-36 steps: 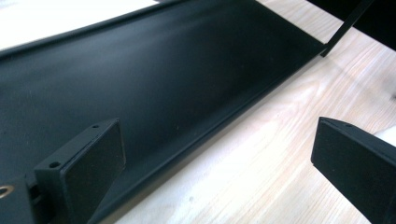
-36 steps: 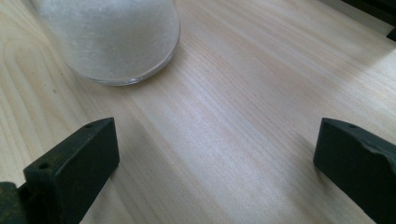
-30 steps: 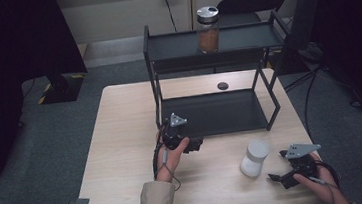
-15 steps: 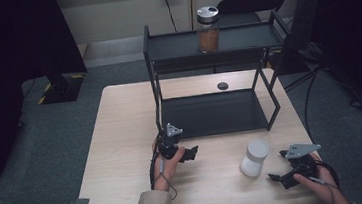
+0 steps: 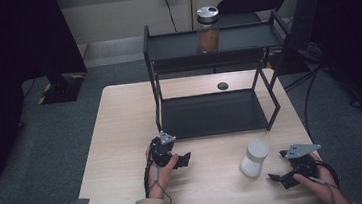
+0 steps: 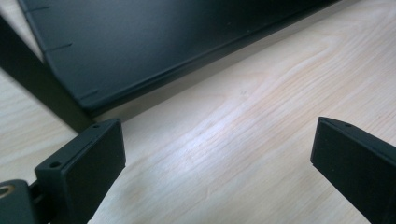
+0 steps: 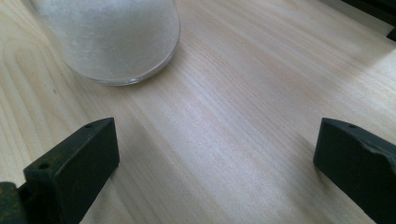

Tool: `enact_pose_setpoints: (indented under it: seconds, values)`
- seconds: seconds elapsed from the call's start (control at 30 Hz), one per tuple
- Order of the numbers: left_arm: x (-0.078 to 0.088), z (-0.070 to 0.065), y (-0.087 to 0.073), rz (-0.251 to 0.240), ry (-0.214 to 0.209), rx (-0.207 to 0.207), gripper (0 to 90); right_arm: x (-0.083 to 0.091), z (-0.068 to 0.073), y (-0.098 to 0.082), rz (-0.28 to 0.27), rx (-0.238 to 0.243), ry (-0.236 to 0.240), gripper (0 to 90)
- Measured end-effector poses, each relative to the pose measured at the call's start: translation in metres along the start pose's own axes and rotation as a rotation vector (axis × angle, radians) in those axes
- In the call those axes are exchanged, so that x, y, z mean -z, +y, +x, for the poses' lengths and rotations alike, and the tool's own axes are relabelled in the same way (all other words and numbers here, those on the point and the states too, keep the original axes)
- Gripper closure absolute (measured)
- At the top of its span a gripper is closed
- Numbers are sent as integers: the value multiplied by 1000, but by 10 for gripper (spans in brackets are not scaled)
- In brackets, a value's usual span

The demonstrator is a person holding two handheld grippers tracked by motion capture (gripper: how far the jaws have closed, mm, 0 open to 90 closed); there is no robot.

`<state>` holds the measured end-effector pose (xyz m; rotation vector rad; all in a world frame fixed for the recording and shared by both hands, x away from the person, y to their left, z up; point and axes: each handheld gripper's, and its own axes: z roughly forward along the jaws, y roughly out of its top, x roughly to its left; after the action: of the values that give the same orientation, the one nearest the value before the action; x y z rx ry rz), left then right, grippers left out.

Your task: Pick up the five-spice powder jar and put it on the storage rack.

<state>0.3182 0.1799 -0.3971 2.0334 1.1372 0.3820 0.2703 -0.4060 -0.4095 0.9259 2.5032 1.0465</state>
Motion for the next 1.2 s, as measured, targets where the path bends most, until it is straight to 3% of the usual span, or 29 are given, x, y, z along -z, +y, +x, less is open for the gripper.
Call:
enact_pose_setpoints:
  seconds: [0.43, 1.0, 1.2]
  values:
    - [9, 3, -14, 16, 47, -5, 24, 0, 0, 0, 0, 1, 0, 0]
    - [10, 4, -26, 46, 74, -22, 22, 0, 0, 0, 0, 0, 0, 0]
    - [10, 2, -30, 40, 83, -48, 7, 0, 0, 0, 0, -1, 0, 0]
